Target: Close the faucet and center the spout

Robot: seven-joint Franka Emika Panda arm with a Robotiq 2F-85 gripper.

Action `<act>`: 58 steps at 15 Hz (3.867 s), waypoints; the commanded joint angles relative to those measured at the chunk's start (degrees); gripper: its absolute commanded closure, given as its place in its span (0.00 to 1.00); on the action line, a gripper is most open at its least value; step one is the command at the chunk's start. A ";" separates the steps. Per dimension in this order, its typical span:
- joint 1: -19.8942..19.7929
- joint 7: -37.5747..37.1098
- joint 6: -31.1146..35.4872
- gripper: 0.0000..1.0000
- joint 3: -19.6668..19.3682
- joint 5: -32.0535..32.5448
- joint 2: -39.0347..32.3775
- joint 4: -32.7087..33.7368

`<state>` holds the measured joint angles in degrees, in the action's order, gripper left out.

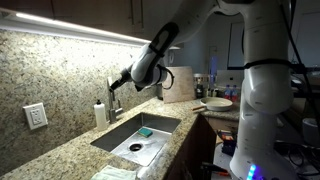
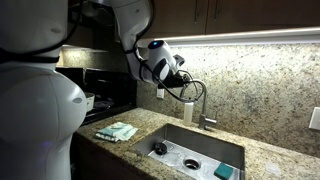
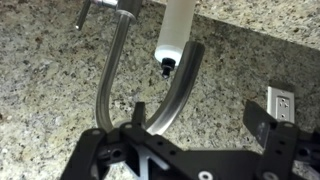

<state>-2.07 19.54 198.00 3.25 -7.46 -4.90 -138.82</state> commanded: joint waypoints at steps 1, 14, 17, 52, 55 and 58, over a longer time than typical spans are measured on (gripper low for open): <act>0.39 -0.38 0.00 0.00 -0.48 -1.33 -4.51 2.66; 3.14 -0.84 0.01 0.00 -9.35 -13.53 -5.11 3.69; 2.83 -1.10 0.01 0.00 -10.89 -15.80 -4.52 3.06; -0.86 -12.54 -7.89 0.00 -6.34 12.86 5.72 -5.14; 0.42 -13.44 -9.45 0.00 -5.24 12.28 4.85 -4.22; 1.45 -13.58 -8.76 0.00 -4.12 12.34 3.41 -3.18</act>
<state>-1.40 7.11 188.38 -1.79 5.28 0.31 -143.44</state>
